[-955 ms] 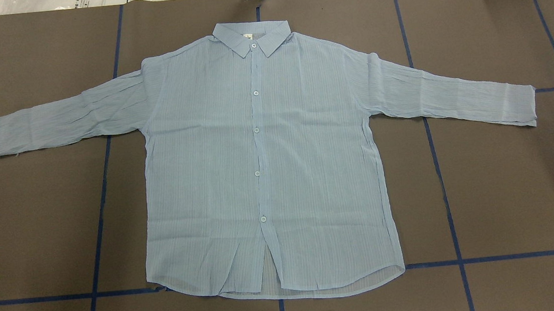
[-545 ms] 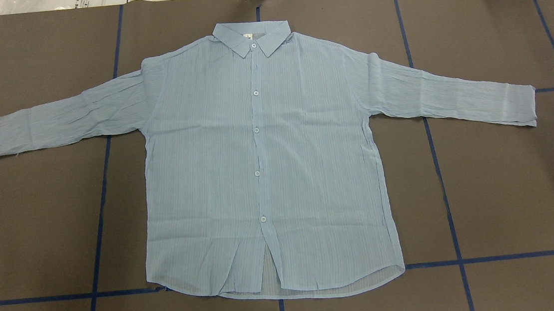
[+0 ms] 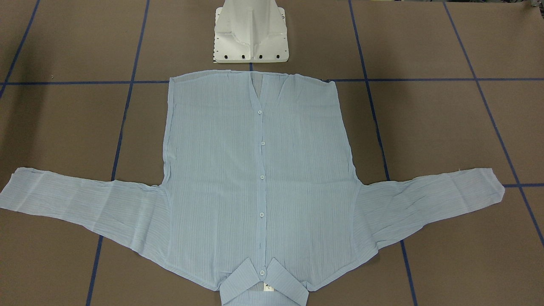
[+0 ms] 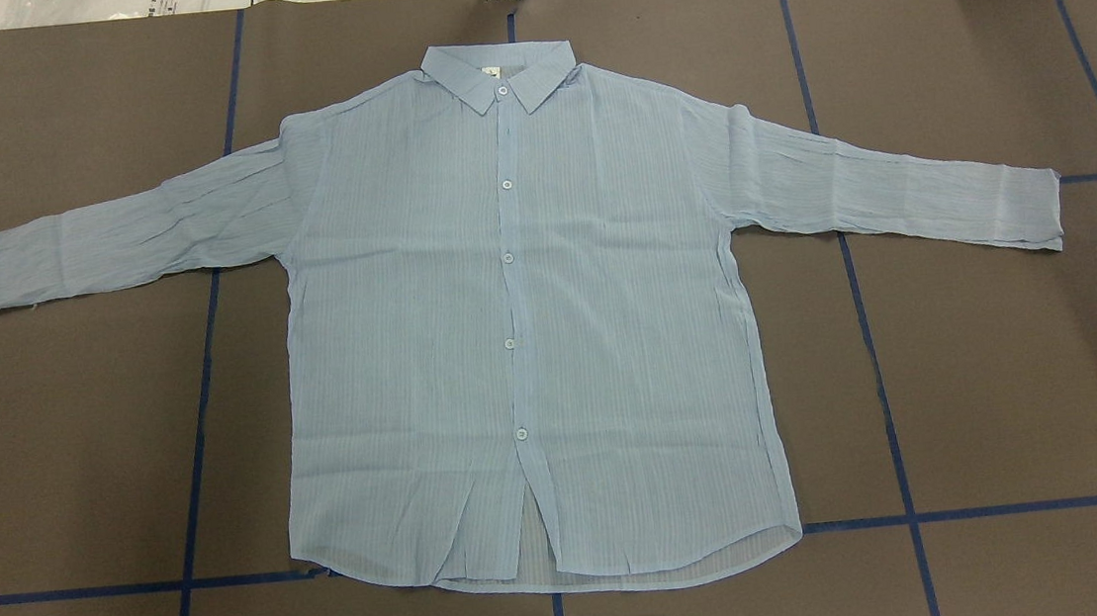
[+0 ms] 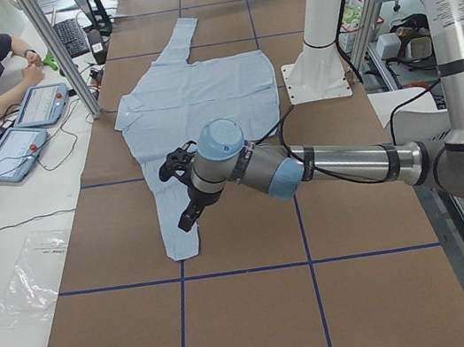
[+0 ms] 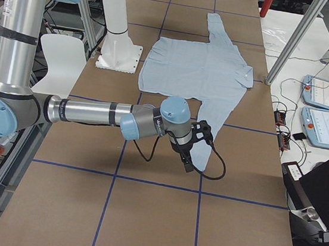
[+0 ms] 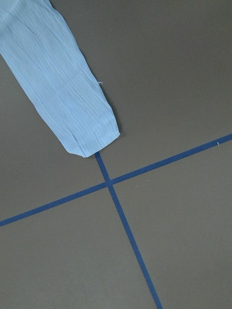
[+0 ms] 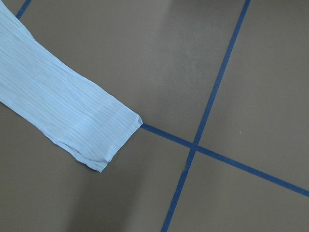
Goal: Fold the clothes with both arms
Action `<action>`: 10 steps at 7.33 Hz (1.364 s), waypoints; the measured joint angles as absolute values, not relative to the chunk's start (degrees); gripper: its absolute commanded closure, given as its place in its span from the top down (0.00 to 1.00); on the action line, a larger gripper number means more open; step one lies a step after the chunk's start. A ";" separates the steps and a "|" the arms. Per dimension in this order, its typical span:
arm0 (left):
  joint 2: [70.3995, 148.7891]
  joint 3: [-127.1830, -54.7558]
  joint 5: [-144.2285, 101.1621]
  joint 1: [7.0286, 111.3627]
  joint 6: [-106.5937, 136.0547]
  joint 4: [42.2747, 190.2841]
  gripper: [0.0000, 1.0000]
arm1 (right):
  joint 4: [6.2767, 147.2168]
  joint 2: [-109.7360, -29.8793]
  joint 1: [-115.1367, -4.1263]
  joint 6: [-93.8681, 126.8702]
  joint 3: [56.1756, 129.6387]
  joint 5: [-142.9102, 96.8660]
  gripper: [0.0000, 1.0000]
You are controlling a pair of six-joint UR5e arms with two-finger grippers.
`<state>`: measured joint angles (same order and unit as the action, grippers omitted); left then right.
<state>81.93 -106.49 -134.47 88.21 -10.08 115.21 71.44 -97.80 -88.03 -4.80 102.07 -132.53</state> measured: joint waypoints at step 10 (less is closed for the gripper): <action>86.18 -98.67 -135.80 88.24 -7.91 125.94 1.00 | 30.11 -91.65 -60.22 50.00 79.23 -106.88 0.85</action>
<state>86.18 -98.67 -135.80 88.24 -7.91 125.94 30.11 -91.65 -60.22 50.00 79.23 -106.88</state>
